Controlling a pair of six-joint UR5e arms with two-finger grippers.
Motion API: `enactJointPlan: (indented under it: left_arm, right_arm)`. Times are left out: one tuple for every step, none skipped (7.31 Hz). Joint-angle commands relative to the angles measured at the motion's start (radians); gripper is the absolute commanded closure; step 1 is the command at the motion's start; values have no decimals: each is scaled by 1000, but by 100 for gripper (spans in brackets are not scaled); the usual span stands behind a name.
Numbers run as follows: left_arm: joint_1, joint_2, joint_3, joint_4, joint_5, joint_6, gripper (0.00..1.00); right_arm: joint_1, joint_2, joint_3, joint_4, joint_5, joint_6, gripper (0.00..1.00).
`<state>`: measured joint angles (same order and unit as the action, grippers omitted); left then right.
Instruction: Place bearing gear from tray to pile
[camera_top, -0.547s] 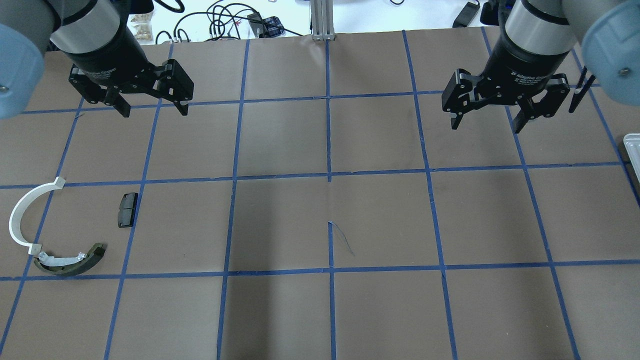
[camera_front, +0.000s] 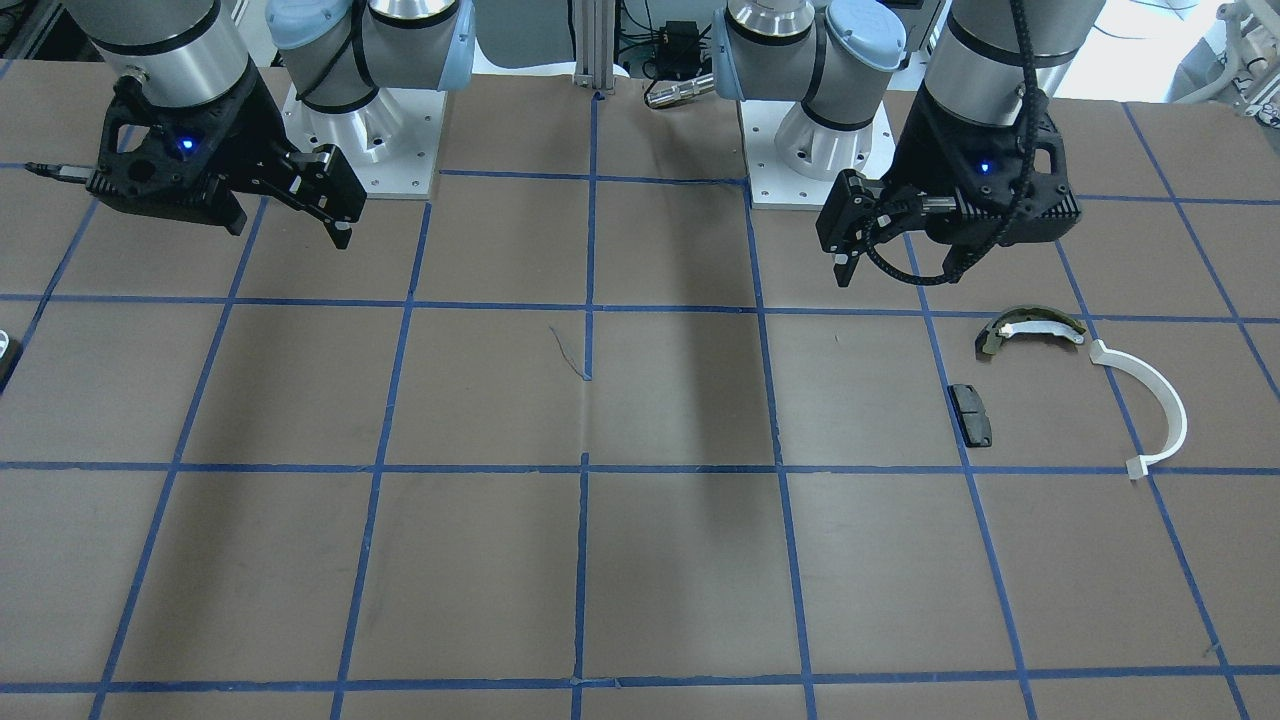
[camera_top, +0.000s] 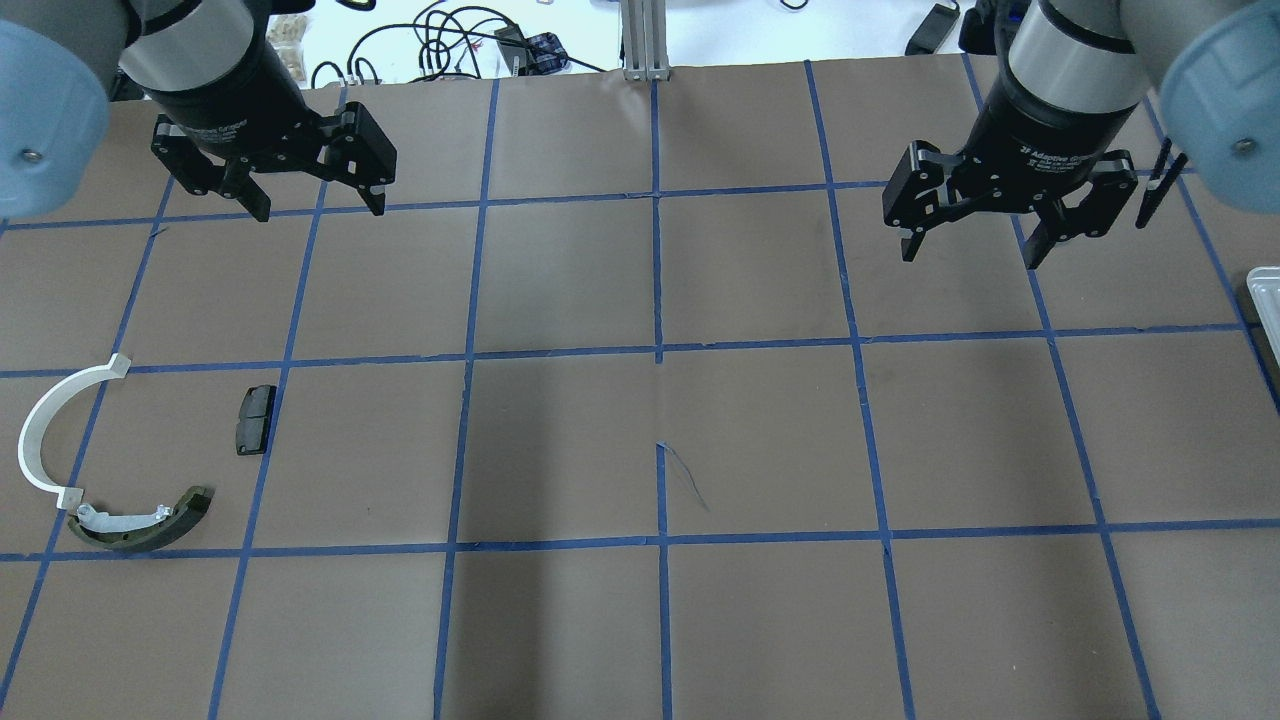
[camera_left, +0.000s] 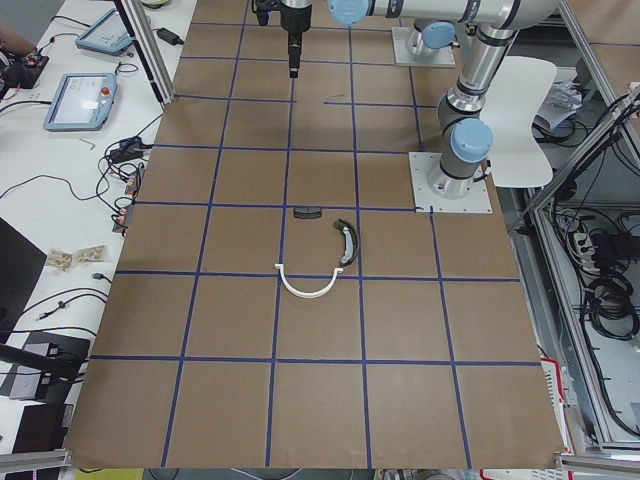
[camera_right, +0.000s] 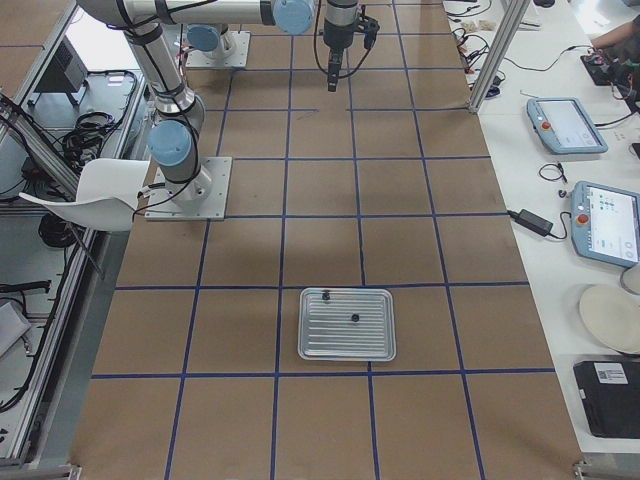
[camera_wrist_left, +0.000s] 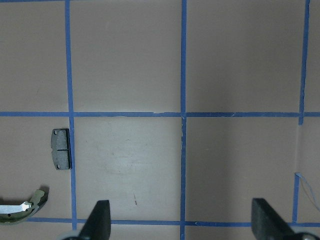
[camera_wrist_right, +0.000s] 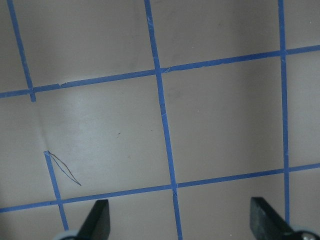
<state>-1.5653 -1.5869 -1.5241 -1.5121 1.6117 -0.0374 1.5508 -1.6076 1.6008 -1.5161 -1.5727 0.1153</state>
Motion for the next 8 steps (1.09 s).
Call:
enactJointPlan:
  left_arm:
    - [-1,4,-2,7,4,-15,0]
    - [-1,14,-14,7,5,-13,0]
    - [1,16,-1,6,-1,-10,0]
    - [-1,13,-5,6,2,-10,0]
    - [1,10,1,7,-3,-10,0]
    - [1,13,-4,6,-1,-6,0]
    - [1,10,-2,6,-1,-6,0]
    - [-1,5,-4,4,-1,-6,0]
  right_arm:
    - [0,2,1,0,-1,0,0]
    - [0,0,1,0,-3,0,0]
    - [0,0,1,0,-1,0,0]
    - [-2,2,2,0,-1,-2,0]
    - [0,5,2,-10,2,-8,0]
    - [-2,8,2,-10,-3,-11,0]
    - [-2,8,4,-12,-9,-8,0]
    - [0,11,4,-13,-12,-3,0]
